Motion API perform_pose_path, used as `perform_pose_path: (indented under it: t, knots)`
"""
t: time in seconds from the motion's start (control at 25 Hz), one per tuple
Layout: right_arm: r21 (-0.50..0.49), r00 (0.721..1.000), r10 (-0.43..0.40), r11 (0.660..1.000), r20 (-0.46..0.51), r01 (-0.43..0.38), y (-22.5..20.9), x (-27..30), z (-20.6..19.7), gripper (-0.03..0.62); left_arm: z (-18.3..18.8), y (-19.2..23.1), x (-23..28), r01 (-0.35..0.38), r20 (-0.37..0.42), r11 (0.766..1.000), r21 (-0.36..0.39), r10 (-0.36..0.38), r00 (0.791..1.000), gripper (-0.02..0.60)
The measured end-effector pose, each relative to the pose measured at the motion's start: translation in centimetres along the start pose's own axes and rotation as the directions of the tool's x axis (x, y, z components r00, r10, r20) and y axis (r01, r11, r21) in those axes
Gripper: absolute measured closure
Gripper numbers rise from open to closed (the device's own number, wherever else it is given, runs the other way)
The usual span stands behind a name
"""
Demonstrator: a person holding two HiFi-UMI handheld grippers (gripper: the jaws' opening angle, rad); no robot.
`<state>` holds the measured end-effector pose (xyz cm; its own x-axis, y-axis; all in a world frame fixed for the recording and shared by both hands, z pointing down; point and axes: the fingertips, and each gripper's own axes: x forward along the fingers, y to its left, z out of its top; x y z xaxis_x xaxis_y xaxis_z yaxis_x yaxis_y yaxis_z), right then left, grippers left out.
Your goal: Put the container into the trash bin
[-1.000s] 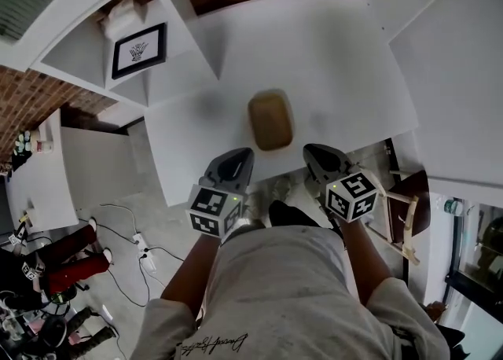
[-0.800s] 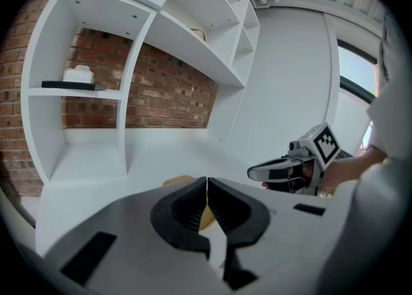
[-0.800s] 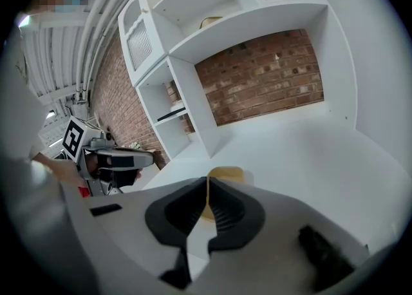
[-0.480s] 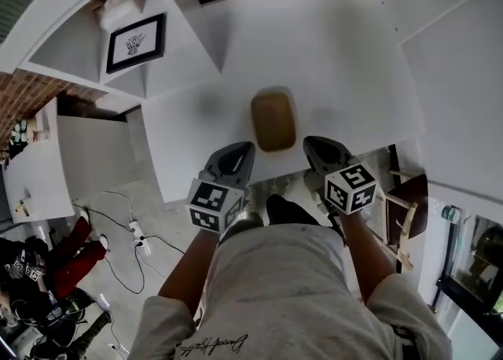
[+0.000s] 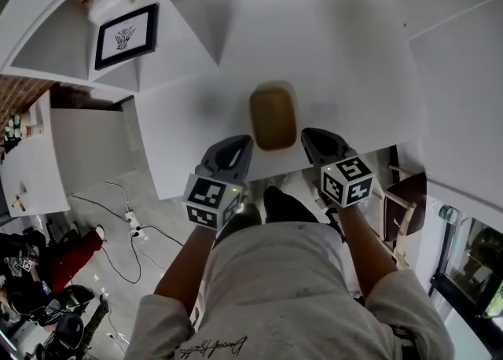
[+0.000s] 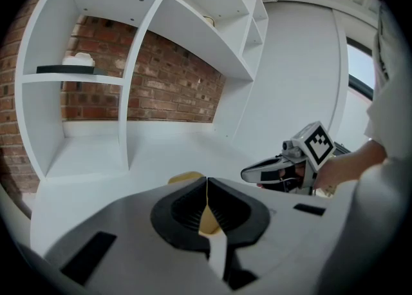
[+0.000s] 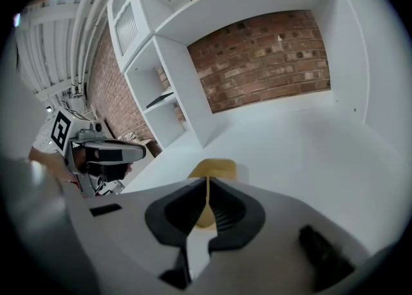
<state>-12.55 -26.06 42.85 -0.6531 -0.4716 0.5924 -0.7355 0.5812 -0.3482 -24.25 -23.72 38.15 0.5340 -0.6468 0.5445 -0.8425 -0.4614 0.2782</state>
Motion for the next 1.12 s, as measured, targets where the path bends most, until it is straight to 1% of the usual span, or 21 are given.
perform_pose_path:
  t: [0.24,0.4,0.6,0.72,0.76,1.12]
  knots:
    - [-0.002,0.999,-0.024,1.000,-0.033,0.024,-0.8,1.5,-0.9,0.563,-0.4,0.5,1.0,0.000,-0.007,1.000,-0.017,0.000,1.000,0.563]
    - [0.006,0.998,-0.023,1.000,-0.054,0.023,-1.0,2.6,-1.7,0.562,-1.1,0.4,1.2,0.004,-0.024,1.000,-0.031,-0.005,1.000,0.563]
    - [0.018,0.996,-0.046,0.999,-0.081,0.047,-1.9,3.9,-2.6,0.559,-2.0,0.5,1.6,0.003,-0.042,0.999,-0.043,-0.005,0.999,0.563]
    - [0.033,0.993,-0.047,0.998,-0.110,0.051,-2.4,4.6,-3.5,0.506,-2.4,0.8,1.6,-0.001,-0.049,0.999,-0.051,-0.002,0.999,0.563]
    - [0.036,0.992,-0.047,0.998,-0.119,0.052,-2.6,4.8,-3.7,0.500,-2.5,0.9,1.7,-0.003,-0.052,0.999,-0.052,0.000,0.999,0.563]
    - [0.059,0.987,-0.049,0.997,-0.154,0.059,-3.3,6.5,-4.9,0.496,-3.0,1.8,1.7,-0.018,-0.061,0.998,-0.066,0.014,0.998,0.563]
